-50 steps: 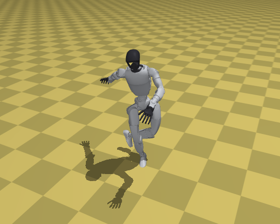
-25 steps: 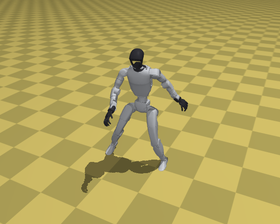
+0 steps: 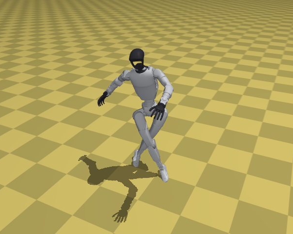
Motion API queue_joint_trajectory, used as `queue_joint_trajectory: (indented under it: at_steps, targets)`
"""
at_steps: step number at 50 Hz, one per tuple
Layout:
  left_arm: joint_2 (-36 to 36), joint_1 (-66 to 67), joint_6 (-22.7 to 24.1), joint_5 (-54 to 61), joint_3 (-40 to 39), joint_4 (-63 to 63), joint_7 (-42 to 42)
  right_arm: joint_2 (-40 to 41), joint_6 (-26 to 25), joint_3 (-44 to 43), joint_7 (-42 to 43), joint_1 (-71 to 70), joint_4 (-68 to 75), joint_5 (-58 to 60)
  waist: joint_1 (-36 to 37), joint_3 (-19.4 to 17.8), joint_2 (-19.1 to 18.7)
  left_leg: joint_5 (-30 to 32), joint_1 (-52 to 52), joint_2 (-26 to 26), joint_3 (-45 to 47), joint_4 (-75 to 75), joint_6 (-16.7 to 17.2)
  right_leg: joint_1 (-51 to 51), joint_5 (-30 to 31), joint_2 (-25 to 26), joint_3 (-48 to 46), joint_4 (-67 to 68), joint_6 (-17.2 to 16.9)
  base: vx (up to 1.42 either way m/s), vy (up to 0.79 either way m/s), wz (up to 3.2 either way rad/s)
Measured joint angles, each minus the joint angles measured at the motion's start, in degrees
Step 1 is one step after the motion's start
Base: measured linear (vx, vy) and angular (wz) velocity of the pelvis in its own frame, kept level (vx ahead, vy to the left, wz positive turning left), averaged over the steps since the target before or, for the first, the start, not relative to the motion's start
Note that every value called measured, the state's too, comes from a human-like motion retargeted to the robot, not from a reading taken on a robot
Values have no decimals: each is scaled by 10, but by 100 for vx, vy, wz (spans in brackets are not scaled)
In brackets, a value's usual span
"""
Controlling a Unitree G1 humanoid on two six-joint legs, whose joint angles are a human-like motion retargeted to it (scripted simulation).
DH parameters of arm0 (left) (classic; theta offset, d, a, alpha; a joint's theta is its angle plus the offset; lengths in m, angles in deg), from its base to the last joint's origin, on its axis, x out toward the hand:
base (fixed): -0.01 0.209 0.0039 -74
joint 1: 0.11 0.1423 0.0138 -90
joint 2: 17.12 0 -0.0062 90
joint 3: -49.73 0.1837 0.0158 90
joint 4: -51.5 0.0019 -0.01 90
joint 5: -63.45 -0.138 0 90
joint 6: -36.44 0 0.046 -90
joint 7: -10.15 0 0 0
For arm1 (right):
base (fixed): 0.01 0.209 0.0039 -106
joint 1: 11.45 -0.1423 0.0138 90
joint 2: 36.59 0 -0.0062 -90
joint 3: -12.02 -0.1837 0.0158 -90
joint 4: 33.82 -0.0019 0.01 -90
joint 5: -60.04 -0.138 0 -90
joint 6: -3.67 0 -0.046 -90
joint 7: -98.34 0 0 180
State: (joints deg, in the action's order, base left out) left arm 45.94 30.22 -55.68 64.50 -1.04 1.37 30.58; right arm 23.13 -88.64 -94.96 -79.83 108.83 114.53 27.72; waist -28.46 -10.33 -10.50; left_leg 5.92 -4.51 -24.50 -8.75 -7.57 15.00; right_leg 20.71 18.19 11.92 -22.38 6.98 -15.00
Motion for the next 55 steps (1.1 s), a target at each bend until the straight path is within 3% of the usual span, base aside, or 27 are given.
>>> queue_joint_trajectory:
  at_steps: [3,5,7,8,10,13,18,23,27,29,33,35,37,40,44,48,50,52,55]
  targets:
    - [170,-41,-12,22,-49,-82,11,157,-42,-71,83,152,36,19,11,40,32,-22,45,24,146,-228,-3,-60,-111,-96,-19,5,0,94,88,372]
    - [221,-18,-17,-23,-68,-160,30,218,-64,-31,136,169,57,37,30,38,21,-62,107,131,269,-433,-40,-58,-220,-133,-47,77,65,87,67,162]
    - [213,55,-15,-113,-88,-232,41,236,-59,4,157,135,63,42,47,21,3,-112,154,241,309,-587,-74,-32,-303,-141,-36,191,115,73,49,-34]
    - [199,110,-13,-164,-105,-262,42,238,-47,11,164,107,59,45,50,14,-1,-134,178,265,292,-637,-75,-23,-331,-146,-23,243,118,70,49,-78]
    - [175,242,-7,-244,-155,-302,38,237,-16,20,172,39,35,55,51,2,4,-162,216,261,225,-692,-49,-25,-372,-159,9,311,107,69,50,-102]
    - [178,453,-13,-258,-232,-297,38,234,18,88,173,-84,-13,90,81,-8,22,-182,238,246,142,-701,-21,-64,-408,-170,71,337,98,64,51,-154]
    - [190,684,-31,-205,-288,-158,17,254,-8,293,191,-395,25,286,192,-21,37,-226,268,339,78,-631,-86,-104,-409,-170,196,318,98,48,57,-218]
    - [162,765,-36,-194,-291,21,-24,273,-25,421,208,-673,-5,416,316,-32,57,-242,262,390,-1,-403,-129,-133,-364,-205,305,236,59,31,73,-189]
    - [153,821,-32,-102,-339,131,-31,267,-11,460,289,-773,-92,366,420,-22,88,-148,198,366,-72,-211,-113,-160,-297,-257,383,135,39,25,90,-177]
    - [168,847,-32,-41,-403,180,-40,260,-21,474,295,-795,-119,369,460,-24,93,-134,162,356,-56,-185,-103,-160,-260,-283,407,121,45,16,106,-172]
    - [213,874,-42,54,-501,272,-41,265,-38,485,236,-821,-115,372,498,-48,79,-251,100,328,29,-209,-122,-70,-179,-319,368,259,77,-3,116,-161]
    - [235,873,-60,69,-506,309,-46,277,-42,479,200,-827,-99,362,504,-63,74,-299,111,305,66,-261,-141,21,-174,-334,313,371,114,-25,109,-155]
    - [253,850,-78,54,-493,341,-59,282,-48,475,172,-823,-85,361,511,-81,75,-328,146,286,110,-329,-148,109,-212,-326,266,450,138,-33,101,-162]
    - [262,781,-91,13,-472,361,-103,260,-55,493,127,-799,-58,375,526,-106,82,-358,198,255,182,-394,-169,210,-222,-286,181,476,137,-40,96,-151]
    - [198,647,-81,0,-434,299,-150,177,-60,499,62,-750,16,333,482,-120,96,-354,280,190,210,-412,-191,262,-175,-211,55,366,112,-40,83,17]
    - [88,525,-52,126,-342,140,-25,87,-65,404,113,-675,106,120,344,-129,85,-297,285,85,141,-334,-173,236,-115,-136,15,214,67,-13,78,240]
    - [55,477,-21,189,-300,56,58,38,-40,327,168,-598,115,3,267,-127,54,-244,232,40,76,-242,-156,192,-80,-97,-3,142,32,20,91,273]
    - [54,435,1,195,-272,-1,81,-7,6,238,184,-473,92,-76,202,-116,1,-165,153,26,1,-127,-132,137,-44,-43,-35,83,0,38,90,229]
    - [85,361,9,160,-247,-30,44,-50,57,90,171,-259,75,-104,133,-79,-78,-40,73,28,-89,13,-71,84,-5,33,-79,41,0,48,84,188]
